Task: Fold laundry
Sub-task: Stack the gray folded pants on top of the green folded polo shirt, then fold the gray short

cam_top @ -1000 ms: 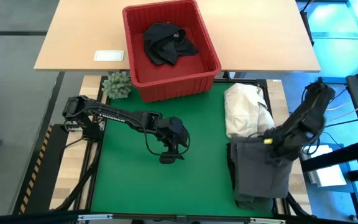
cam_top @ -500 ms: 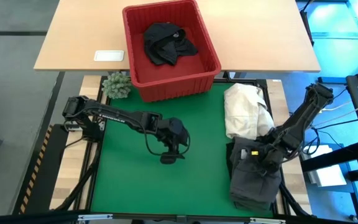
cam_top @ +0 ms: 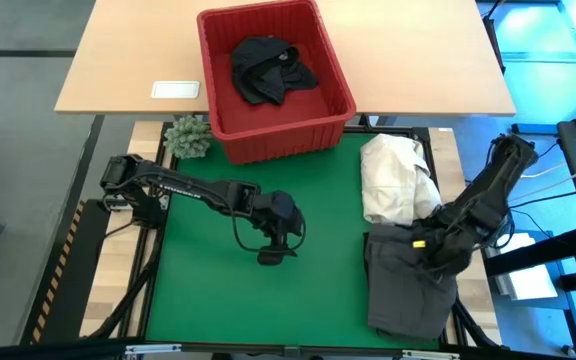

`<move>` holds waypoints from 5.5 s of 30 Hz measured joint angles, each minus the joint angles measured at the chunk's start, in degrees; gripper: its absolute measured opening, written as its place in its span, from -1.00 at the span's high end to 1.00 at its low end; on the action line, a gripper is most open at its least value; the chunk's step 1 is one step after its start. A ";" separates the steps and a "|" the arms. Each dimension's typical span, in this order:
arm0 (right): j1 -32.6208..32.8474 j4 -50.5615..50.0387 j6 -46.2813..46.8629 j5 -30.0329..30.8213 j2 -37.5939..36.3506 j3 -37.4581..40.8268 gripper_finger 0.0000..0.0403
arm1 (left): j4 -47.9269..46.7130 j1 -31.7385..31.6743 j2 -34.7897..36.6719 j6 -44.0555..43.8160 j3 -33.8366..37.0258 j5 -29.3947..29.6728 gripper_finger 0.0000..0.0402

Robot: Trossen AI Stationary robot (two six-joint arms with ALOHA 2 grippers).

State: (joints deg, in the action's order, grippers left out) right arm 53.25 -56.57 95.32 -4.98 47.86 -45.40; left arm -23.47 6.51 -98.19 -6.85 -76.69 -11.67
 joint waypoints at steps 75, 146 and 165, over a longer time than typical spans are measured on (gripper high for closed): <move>-77.37 57.79 -98.73 -7.90 17.70 -5.47 0.52 | 3.41 -41.22 17.40 25.92 11.39 7.75 0.05; -84.74 33.91 -110.83 2.52 51.75 -41.81 0.02 | -23.53 -19.57 16.81 32.47 13.46 23.00 0.66; -93.15 32.12 -110.19 8.34 63.64 -43.13 -0.39 | -23.89 -16.90 16.79 29.80 13.53 23.75 0.66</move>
State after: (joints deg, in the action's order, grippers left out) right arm -39.90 -24.45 -14.87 3.36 111.50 -88.53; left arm -47.35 -10.39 -81.41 22.95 -63.16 12.09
